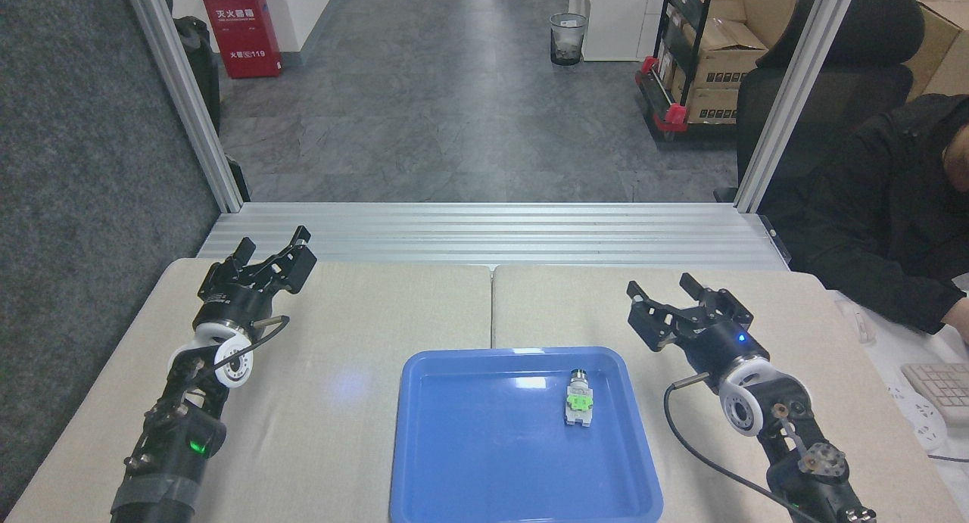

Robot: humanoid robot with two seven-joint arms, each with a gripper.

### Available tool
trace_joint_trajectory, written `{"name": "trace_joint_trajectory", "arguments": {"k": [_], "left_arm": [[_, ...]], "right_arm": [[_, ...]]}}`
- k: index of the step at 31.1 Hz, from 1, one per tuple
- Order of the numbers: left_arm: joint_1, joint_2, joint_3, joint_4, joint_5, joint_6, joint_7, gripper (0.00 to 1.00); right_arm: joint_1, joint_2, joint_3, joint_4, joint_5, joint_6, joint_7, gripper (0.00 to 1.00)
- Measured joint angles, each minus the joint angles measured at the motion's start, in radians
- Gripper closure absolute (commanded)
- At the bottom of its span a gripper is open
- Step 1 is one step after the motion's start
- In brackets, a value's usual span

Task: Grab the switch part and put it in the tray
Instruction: 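Open the right gripper and raise it away from the tray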

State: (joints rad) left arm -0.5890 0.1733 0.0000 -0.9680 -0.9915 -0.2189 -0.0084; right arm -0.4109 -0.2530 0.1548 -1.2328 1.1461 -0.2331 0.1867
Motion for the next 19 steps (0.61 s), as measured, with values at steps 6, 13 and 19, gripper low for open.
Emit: {"name": "trace_joint_trajectory", "arguments": {"k": [6,13,19], "left_arm": [[0.0,0.0,0.0,0.0,0.0,0.0,0.0,0.0],[0.0,0.0,0.0,0.0,0.0,0.0,0.0,0.0],[0.0,0.0,0.0,0.0,0.0,0.0,0.0,0.0]], "right_arm": [[-0.02,-0.038,-0.065,0.008,-0.003,0.019,-0.01,0.06],[-0.029,-0.08,-0.124,0.025,-0.005,0.025,-0.022,0.06],[-0.029,-0.105,-0.161,0.037,-0.006,0.027,-0.036,0.06]]}}
